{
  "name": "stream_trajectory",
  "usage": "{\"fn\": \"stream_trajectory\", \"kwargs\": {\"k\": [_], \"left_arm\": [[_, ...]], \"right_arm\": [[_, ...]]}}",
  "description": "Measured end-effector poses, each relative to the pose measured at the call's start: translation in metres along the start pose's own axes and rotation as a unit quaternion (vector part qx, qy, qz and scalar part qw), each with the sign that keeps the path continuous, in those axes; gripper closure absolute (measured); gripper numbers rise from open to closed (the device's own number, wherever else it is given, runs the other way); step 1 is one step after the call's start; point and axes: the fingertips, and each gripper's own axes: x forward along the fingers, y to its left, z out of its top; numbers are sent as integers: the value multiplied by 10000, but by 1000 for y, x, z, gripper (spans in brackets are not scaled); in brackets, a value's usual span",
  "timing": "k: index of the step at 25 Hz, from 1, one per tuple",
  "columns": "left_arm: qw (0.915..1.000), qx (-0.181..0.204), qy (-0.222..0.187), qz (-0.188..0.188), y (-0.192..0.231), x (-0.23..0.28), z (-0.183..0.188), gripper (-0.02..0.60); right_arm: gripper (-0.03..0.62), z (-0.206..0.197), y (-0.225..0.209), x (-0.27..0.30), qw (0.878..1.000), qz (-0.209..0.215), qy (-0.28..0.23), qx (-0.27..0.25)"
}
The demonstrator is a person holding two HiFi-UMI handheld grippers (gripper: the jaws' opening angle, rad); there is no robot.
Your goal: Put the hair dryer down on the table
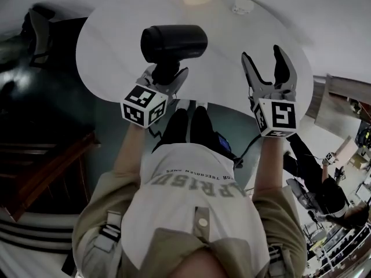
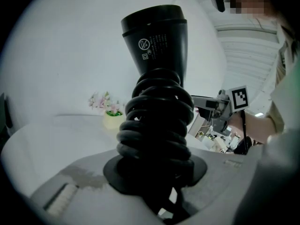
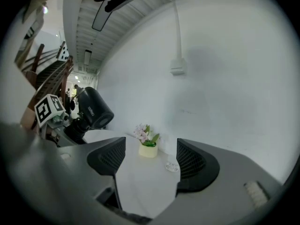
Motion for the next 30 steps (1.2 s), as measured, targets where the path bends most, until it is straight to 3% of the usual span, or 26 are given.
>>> {"fn": "stream_trajectory", "kwargs": {"k": [13,21,30], "left_arm": [[9964,-40,702,-467,4,16,-42,439],[9890,228,1256,-748,4,22,-62,439],[9784,461,1744,-1009,-3,29,-81,439]], "right_arm": [[247,-14,63,22,9875,1403,357,-621],[247,-35,105,32,9575,2322,852,-1482],[228,-57,126,39,9332,2836,1119,-1902]]}}
